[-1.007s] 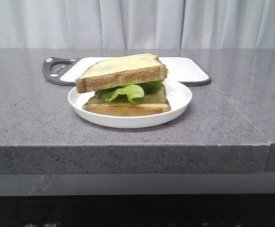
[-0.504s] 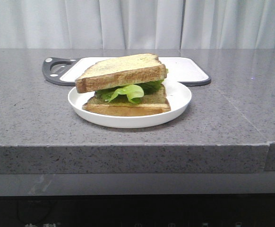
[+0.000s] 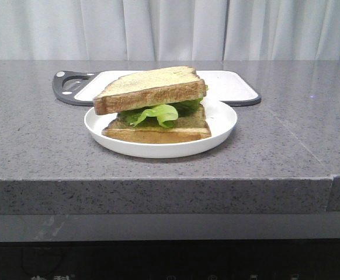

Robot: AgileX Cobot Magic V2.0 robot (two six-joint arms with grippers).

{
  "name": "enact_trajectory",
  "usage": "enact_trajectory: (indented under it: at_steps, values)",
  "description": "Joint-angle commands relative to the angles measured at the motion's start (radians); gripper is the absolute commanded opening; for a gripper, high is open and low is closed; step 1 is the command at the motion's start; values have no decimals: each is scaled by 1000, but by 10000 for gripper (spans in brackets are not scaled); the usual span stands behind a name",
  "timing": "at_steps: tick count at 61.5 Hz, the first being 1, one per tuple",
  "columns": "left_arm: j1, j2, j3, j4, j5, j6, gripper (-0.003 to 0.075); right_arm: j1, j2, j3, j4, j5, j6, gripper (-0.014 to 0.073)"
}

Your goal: Left arm grabs bread, right arm adds lettuce

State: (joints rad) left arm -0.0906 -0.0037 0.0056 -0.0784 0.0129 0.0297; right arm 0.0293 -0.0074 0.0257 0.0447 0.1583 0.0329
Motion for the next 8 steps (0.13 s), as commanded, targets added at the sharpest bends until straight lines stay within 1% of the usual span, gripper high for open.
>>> enact_trajectory:
  at_steps: [1, 8]
  values:
    - [3, -16, 4, -6, -86, -7, -20, -5, -24, -2, -8, -90, -8, -117]
    - [3, -16, 4, -6, -86, -7, -20, -5, -24, -2, -8, -90, -8, -117]
